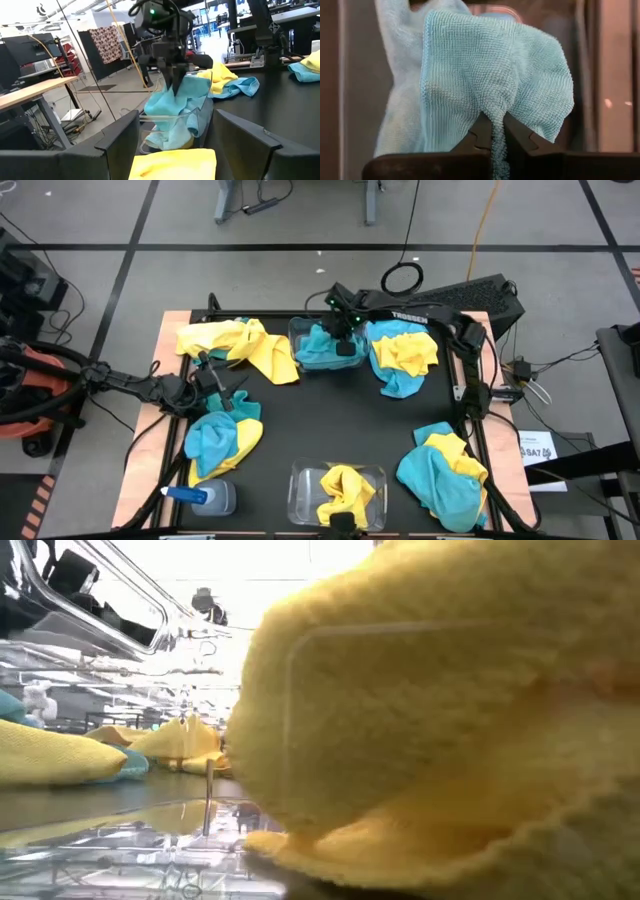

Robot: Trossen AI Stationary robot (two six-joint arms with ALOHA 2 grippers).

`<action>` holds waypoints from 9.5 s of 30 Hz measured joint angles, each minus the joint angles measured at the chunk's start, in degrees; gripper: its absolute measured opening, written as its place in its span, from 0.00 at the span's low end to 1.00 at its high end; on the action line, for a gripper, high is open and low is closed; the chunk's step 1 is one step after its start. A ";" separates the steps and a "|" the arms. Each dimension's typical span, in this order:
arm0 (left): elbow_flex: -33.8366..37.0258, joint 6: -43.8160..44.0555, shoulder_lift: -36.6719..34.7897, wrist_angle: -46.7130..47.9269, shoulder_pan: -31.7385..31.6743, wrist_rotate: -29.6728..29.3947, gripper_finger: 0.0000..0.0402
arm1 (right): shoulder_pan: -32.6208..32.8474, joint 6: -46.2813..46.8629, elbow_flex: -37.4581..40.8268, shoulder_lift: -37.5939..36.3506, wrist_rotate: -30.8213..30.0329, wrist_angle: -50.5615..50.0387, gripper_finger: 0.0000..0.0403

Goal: Sort microfiber towel by color & place in baskets
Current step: Put the blue microfiber towel into the top transparent bin, then put the yellow microfiber towel into the bottom transparent bin

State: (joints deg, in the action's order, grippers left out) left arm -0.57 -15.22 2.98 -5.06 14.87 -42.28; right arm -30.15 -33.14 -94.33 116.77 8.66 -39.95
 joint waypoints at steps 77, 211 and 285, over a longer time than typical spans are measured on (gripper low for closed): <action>-34.70 23.96 54.48 28.80 -37.22 8.09 0.65 | 33.32 23.38 0.01 -35.15 -3.36 -24.13 0.70; -63.62 13.43 97.31 -0.47 7.15 64.03 0.02 | 39.26 34.22 0.05 -35.11 -23.79 -36.73 0.70; -63.05 27.80 71.17 70.97 -35.61 13.71 0.51 | 39.26 29.30 14.20 -35.11 -23.55 -26.33 0.70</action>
State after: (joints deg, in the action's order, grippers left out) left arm -63.62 12.59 74.15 65.92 -20.74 -28.57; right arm 9.10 -3.84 -80.13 81.67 -14.90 -66.28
